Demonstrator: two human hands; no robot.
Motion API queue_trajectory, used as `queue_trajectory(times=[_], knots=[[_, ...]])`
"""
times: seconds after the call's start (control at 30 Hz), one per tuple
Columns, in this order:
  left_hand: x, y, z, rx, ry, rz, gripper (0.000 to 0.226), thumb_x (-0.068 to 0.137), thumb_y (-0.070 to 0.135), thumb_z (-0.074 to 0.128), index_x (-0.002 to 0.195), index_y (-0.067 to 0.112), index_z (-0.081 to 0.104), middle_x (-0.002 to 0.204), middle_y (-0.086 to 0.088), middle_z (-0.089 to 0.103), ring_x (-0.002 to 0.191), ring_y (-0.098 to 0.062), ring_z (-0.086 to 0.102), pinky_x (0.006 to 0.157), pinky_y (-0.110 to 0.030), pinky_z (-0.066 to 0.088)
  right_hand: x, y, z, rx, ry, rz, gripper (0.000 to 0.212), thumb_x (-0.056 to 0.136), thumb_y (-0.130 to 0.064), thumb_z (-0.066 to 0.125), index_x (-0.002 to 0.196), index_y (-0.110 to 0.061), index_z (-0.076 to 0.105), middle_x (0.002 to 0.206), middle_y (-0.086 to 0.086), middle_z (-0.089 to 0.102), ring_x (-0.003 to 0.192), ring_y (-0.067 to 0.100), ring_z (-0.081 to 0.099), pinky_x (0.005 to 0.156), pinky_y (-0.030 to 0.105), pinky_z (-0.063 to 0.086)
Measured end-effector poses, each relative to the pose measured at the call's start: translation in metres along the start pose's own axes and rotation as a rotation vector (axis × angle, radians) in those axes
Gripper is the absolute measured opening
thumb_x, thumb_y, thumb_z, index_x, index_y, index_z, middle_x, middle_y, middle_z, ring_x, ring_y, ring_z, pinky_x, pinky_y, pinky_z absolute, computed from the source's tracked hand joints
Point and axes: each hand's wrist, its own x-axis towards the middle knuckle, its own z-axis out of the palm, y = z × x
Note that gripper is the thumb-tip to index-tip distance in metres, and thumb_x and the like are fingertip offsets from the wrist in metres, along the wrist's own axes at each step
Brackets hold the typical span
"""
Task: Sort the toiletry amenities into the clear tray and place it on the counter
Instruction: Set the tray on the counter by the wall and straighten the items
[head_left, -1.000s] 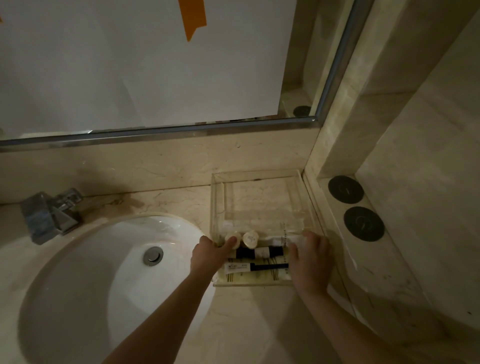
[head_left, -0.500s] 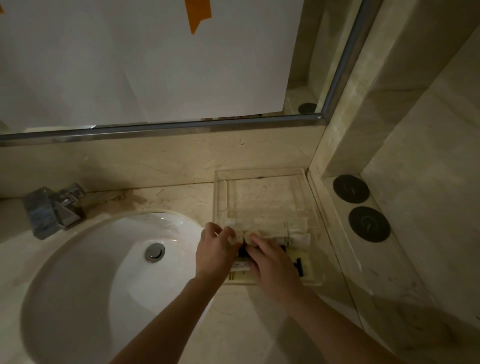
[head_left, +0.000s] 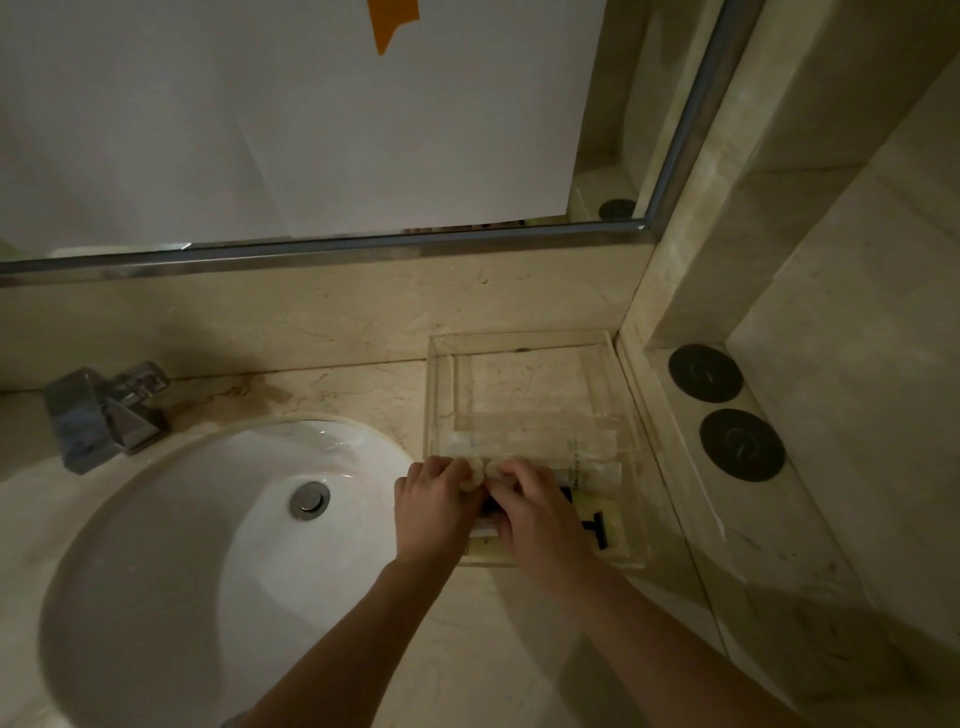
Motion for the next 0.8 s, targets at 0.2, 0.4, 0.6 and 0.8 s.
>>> queue_trajectory(times=[0.2, 0.4, 0.6, 0.8], knots=[[0.006, 0.002, -0.004, -0.002, -0.010, -0.023, 0.016, 0.082, 0.033, 0.059, 0.087, 0.018, 0.060, 0.090, 0.000, 0.065, 0.084, -0.020, 0.055, 0.076, -0.028, 0.036, 0.010, -0.008, 0.005, 0.085, 0.109, 0.222, 0.018, 0.082, -0.014, 0.062, 0.100, -0.013, 0.060, 0.118, 0.009, 0.053, 0.102, 0.025, 0.055, 0.078, 0.035, 0.056], [-0.006, -0.010, -0.012, -0.234, 0.036, -0.067, 0.020, 0.076, 0.023, 0.071, 0.086, 0.020, 0.054, 0.088, 0.004, 0.058, 0.079, -0.016, 0.059, 0.070, -0.029, 0.051, 0.020, -0.013, 0.009, 0.000, 0.138, 0.265, 0.022, 0.072, -0.011, 0.072, 0.091, -0.014, 0.062, 0.094, 0.005, 0.055, 0.079, 0.021, 0.054, 0.055, 0.027, 0.049], [-0.004, -0.011, -0.021, -0.304, 0.076, -0.115, 0.028, 0.077, 0.022, 0.075, 0.093, 0.020, 0.052, 0.093, 0.006, 0.056, 0.082, -0.010, 0.055, 0.071, -0.015, 0.043, 0.028, -0.019, 0.013, -0.029, 0.129, 0.287, 0.026, 0.070, -0.009, 0.076, 0.091, -0.013, 0.062, 0.095, 0.007, 0.054, 0.078, 0.022, 0.055, 0.056, 0.031, 0.051], [-0.001, 0.002, -0.018, -0.320, 0.053, -0.103, 0.026, 0.080, 0.021, 0.071, 0.098, 0.018, 0.053, 0.098, 0.005, 0.056, 0.087, -0.012, 0.057, 0.075, -0.018, 0.047, 0.014, -0.002, 0.004, 0.094, 0.209, 0.239, 0.025, 0.078, -0.007, 0.069, 0.103, -0.009, 0.065, 0.109, 0.007, 0.060, 0.094, 0.023, 0.059, 0.073, 0.034, 0.057]])
